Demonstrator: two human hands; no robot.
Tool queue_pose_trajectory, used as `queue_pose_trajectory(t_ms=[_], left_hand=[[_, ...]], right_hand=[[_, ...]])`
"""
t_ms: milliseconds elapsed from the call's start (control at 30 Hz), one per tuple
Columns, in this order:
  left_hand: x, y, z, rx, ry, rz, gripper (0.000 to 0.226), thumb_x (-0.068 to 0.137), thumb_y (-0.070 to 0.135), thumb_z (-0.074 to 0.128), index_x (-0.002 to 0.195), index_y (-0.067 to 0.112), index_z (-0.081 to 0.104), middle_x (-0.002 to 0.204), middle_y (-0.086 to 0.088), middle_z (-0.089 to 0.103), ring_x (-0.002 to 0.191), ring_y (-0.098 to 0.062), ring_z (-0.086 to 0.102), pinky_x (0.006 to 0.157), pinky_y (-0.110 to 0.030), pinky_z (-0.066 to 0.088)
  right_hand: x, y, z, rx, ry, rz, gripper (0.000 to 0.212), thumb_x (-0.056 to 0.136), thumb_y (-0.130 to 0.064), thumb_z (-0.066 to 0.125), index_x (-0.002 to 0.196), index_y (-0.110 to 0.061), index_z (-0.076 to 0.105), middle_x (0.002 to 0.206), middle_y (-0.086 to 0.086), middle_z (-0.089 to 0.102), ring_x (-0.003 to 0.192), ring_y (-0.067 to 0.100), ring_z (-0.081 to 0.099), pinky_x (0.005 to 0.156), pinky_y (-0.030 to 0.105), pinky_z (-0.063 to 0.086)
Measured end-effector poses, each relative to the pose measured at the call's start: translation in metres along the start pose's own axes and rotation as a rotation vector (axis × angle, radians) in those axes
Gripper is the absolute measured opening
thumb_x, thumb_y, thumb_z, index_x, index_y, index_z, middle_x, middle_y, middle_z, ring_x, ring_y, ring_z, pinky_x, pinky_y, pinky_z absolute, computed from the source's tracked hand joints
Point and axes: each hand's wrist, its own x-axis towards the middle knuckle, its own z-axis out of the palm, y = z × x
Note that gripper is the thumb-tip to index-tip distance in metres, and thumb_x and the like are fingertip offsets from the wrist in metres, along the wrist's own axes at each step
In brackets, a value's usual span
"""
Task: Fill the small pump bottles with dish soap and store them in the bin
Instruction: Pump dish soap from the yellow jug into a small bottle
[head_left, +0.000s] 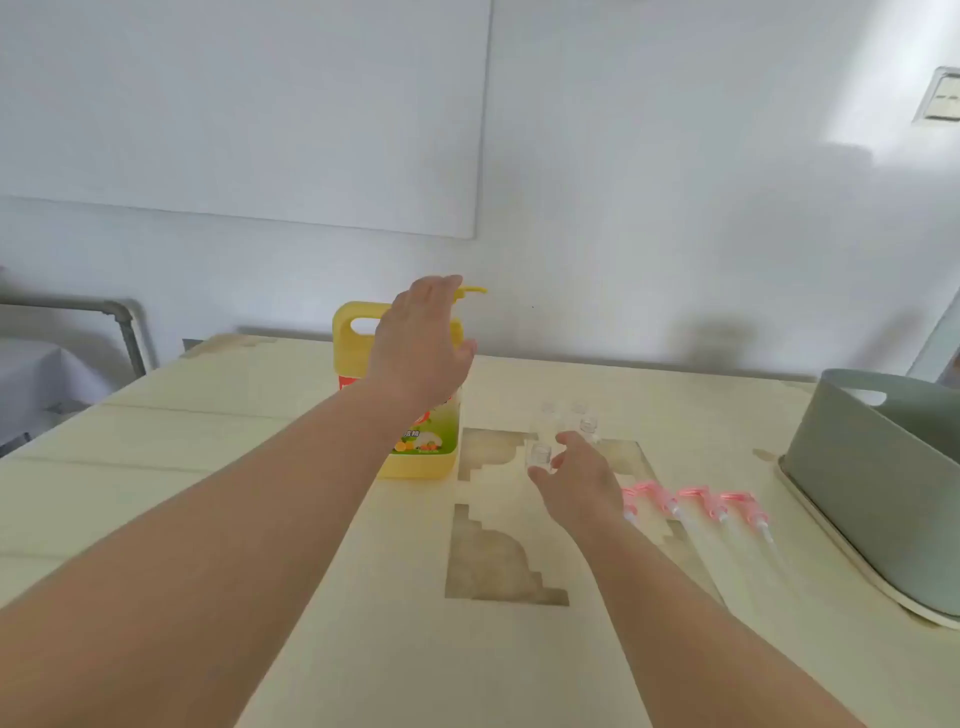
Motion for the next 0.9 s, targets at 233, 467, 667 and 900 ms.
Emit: queue_pose_trajectory(t_ms=[233, 467, 667, 900], left_hand=[[0.022, -0.007, 0.000, 0.024, -0.167, -0.089, 0.064, 0.091, 0.034, 0.054, 0.146, 0.021, 0.023, 0.142, -0.006, 0.041, 0.129, -0.026, 0.038, 0.103, -0.040, 0.032], [0.038, -0.026, 0.004, 0.084, -0.223, -0.082, 0.063, 0.093, 0.036, 0.051, 0.146, 0.025, 0.018, 0.138, -0.007, 0.045, 0.123, -0.029, 0.046, 0.100, -0.042, 0.037], [0.046, -0.050, 0.006, 0.383, -0.231, -0.004, 0.063, 0.090, 0.049, 0.048, 0.143, 0.032, 0.019, 0.130, -0.001, 0.055, 0.120, -0.027, 0.048, 0.106, -0.046, 0.030], [0.053, -0.058, -0.011, 0.299, -0.448, 0.001, 0.084, 0.083, 0.051, 0.061, 0.146, 0.043, 0.006, 0.121, -0.003, 0.052, 0.110, -0.026, 0.051, 0.087, -0.039, 0.045]], right_hand=[[0.002, -0.005, 0.008, -0.034, -0.011, 0.028, 0.036, 0.088, -0.031, 0.060, 0.121, -0.019, 0.053, 0.106, -0.006, 0.059, 0.096, 0.018, 0.059, 0.078, 0.028, 0.044], [0.001, -0.029, 0.004, 0.129, 0.039, -0.067, 0.027, 0.083, -0.031, 0.062, 0.106, -0.020, 0.055, 0.097, -0.008, 0.060, 0.088, 0.016, 0.058, 0.073, 0.029, 0.044], [0.020, -0.077, -0.017, 0.352, 0.131, -0.201, 0.026, 0.086, -0.029, 0.061, 0.110, -0.023, 0.052, 0.103, -0.008, 0.059, 0.094, 0.014, 0.060, 0.079, 0.034, 0.051], [0.028, -0.090, -0.022, 0.430, 0.166, -0.244, 0.026, 0.090, -0.028, 0.057, 0.115, -0.024, 0.050, 0.104, -0.009, 0.058, 0.094, 0.015, 0.061, 0.078, 0.037, 0.053]])
